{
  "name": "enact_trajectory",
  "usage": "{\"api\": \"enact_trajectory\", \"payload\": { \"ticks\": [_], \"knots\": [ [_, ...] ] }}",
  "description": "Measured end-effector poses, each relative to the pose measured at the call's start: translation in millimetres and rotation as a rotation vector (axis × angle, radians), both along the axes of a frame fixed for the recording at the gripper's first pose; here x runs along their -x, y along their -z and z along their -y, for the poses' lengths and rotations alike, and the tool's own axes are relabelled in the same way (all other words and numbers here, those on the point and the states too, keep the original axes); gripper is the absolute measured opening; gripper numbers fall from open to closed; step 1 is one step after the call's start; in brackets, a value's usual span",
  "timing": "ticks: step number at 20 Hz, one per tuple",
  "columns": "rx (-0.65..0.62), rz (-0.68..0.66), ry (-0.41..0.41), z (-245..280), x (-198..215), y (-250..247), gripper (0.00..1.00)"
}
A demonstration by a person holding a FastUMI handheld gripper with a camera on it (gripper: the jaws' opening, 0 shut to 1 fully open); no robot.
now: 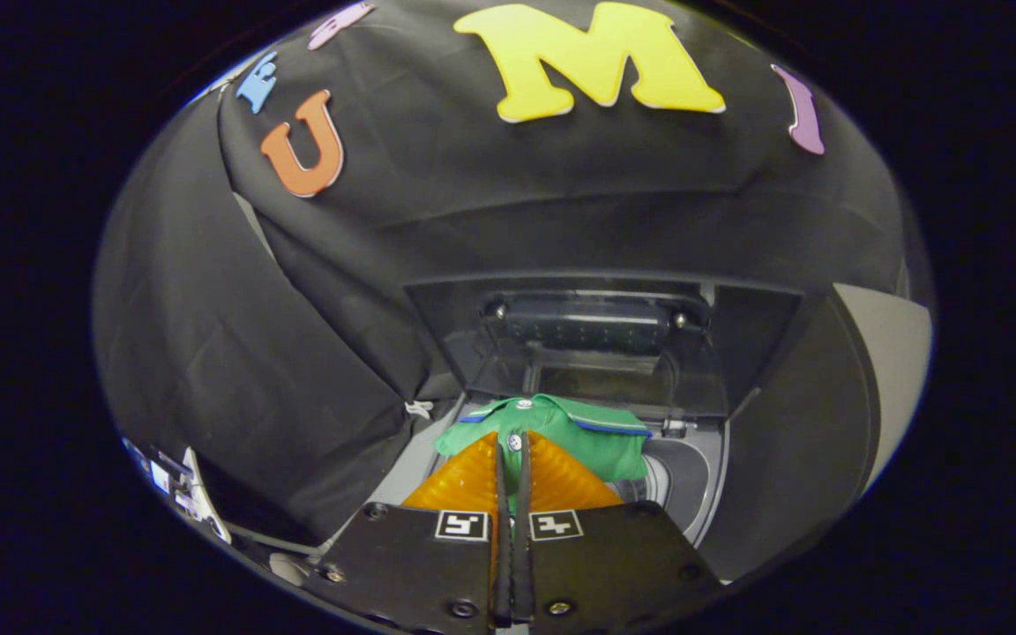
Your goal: Put the clothes into the washing machine and then close the washing machine lid.
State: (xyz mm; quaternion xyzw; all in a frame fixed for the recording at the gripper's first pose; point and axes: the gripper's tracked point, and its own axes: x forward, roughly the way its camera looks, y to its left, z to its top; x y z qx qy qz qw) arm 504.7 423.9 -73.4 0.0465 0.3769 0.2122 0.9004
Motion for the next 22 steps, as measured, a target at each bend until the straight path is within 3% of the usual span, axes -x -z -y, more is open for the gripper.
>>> {"api": "enact_trajectory", "payload": {
  "ticks": [11, 22],
  "knots": [
    [0.091, -0.18, 0.059, 19.7, -9.5, 87.6, 0.04],
    [0.122, -0.187, 0.08, 22.9, -12.4, 90.9, 0.04]
  ]
}}
